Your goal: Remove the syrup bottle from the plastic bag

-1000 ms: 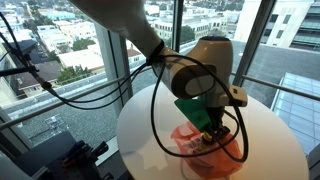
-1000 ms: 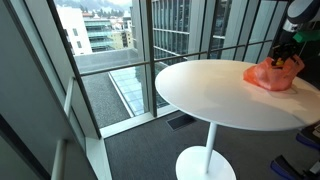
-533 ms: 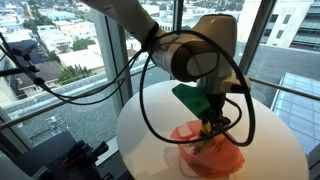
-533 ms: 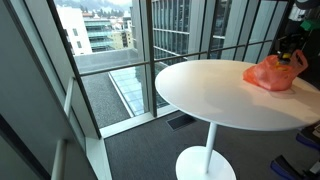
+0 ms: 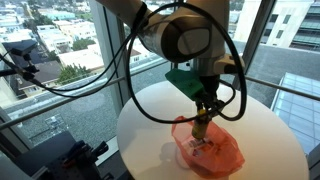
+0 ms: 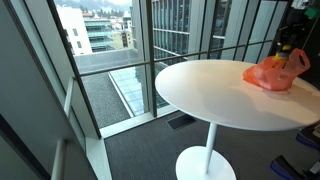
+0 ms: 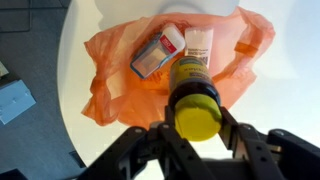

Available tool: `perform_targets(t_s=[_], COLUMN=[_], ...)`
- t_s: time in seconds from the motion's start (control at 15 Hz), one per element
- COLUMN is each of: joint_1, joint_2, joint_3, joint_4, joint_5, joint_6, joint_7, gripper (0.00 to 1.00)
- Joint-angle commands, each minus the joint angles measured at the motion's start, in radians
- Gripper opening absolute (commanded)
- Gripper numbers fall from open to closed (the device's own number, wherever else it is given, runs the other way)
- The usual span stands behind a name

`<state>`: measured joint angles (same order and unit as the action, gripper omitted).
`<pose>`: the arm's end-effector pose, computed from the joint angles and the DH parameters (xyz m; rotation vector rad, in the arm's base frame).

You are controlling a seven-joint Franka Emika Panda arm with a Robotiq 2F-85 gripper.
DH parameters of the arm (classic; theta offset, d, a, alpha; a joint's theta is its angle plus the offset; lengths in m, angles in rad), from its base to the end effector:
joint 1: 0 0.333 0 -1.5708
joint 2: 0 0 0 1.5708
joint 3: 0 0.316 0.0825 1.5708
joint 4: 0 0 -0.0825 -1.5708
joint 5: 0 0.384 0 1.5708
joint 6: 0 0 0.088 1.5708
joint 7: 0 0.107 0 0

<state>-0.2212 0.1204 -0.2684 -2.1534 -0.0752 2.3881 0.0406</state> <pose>0.4998 -0.2650 0.3577 2.9429 -0.7118 0.1450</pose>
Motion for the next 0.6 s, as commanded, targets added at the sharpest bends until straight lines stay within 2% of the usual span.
perform_targets(t_s=[0.0, 0.53], joint_1=[0.018, 0.064], joint_2=[-0.086, -0.174], joint_3=[0.024, 0.093], joint_4=[-0.040, -0.095], joint_5=[-0.038, -0.044], joint_6=[-0.014, 0.009], joint_7=[0.024, -0.008], gripper=[0.20, 0.20])
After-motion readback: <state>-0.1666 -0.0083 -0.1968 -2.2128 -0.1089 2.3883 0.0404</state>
